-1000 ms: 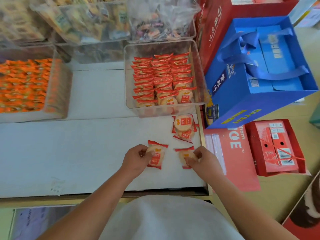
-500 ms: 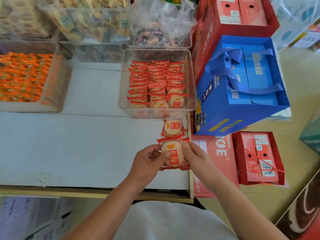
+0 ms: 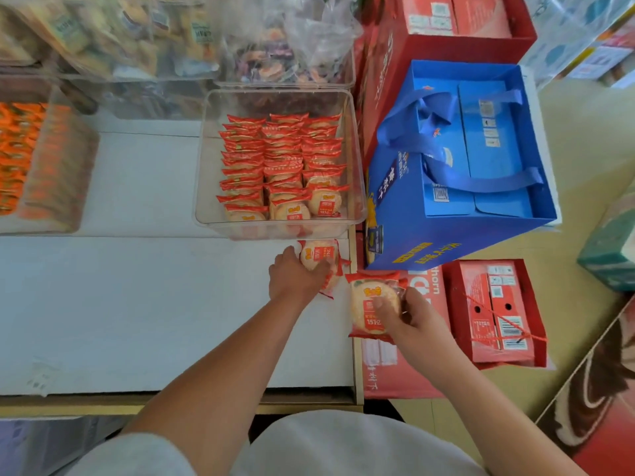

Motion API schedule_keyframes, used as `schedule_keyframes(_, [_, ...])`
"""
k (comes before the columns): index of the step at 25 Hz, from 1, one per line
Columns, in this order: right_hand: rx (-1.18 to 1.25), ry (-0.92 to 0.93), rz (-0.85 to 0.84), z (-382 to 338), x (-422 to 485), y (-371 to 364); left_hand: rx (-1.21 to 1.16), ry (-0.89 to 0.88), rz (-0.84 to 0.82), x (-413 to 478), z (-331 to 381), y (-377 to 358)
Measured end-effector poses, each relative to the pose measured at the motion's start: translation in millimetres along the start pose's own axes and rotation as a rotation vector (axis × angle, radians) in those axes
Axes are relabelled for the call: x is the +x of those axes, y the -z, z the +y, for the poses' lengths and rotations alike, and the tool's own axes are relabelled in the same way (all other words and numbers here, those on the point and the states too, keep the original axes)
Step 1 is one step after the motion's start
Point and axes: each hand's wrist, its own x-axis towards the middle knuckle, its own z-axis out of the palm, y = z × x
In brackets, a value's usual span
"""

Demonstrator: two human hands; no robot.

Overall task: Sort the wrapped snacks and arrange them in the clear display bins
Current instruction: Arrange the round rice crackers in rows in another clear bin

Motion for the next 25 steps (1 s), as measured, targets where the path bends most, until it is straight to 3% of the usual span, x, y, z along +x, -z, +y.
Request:
schedule_keyframes(3, [0.021,-0.006,0.008,1.2,2.4,2.0,0.091,0.001,-0.020,6.4,4.2,-13.3])
schedule_keyframes(6, [0.077,-0.011,0.036,0.6,3.9,-3.3,-0.010,0.000,-0.055,0.6,-12.4,-13.6])
schedule_keyframes(11, [0.138,0.020,0.045,-2.2,6.5,-25.8,-0.025,-0.159,-0.004,-26.8,-47.1,23.5])
schedule_keyframes(14, [0.204,0.022,0.041,-12.2,9.2,-40.7,-0.268,-0.155,-0.020,-40.8,-51.7,61.5])
schedule_keyframes(20, [0.088,0.110,0.040,-46.6,21.0,-61.6,-0.838,-0.031,0.003,-77.8,-49.9,149.6])
schedule_keyframes(25, [0.132,0.220,-0.048,-77.9,16.2,-86.6,-0.890,-0.073,-0.102,-94.3,-48.6,163.5])
